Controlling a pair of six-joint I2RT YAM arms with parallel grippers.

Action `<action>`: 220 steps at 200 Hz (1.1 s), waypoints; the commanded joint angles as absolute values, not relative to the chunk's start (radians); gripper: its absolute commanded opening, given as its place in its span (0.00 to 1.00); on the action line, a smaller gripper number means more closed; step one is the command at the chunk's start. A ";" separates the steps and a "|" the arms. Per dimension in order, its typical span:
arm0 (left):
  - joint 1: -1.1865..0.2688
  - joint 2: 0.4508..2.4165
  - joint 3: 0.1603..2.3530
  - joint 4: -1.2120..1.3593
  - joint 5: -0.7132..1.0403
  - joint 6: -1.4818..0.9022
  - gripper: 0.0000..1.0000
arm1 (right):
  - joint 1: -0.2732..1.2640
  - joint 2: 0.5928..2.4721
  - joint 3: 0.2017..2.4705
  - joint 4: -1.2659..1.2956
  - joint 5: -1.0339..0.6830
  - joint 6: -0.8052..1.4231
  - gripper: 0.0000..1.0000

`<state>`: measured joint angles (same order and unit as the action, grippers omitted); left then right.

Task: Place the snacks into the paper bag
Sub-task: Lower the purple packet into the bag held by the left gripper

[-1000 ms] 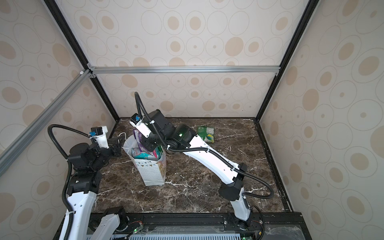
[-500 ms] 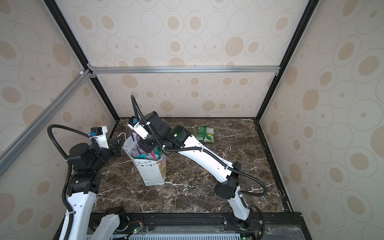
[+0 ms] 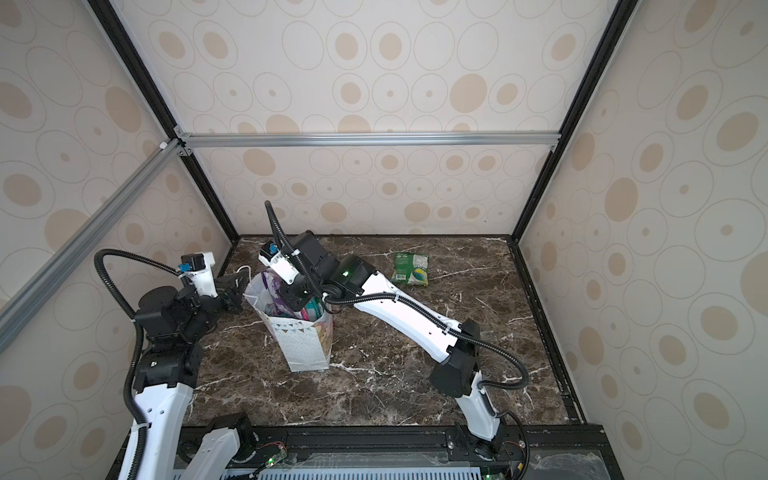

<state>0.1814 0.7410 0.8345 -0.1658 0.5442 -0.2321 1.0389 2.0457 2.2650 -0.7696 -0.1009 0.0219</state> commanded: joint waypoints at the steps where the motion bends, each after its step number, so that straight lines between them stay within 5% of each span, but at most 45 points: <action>1: 0.188 0.729 0.838 -0.149 0.556 -0.239 0.00 | 1.034 1.980 2.235 -0.763 -0.072 0.035 0.00; 76: 0.190 0.730 0.839 -0.147 0.555 -0.238 0.00 | 1.031 1.907 2.197 -0.770 0.000 0.037 0.00; 106: 0.189 0.730 0.839 -0.147 0.555 -0.236 0.00 | 1.032 1.870 2.143 -0.744 -0.001 0.046 0.37; 220: 0.191 0.734 0.838 -0.147 0.556 -0.239 0.00 | 1.049 1.864 2.196 -0.787 0.065 0.011 0.41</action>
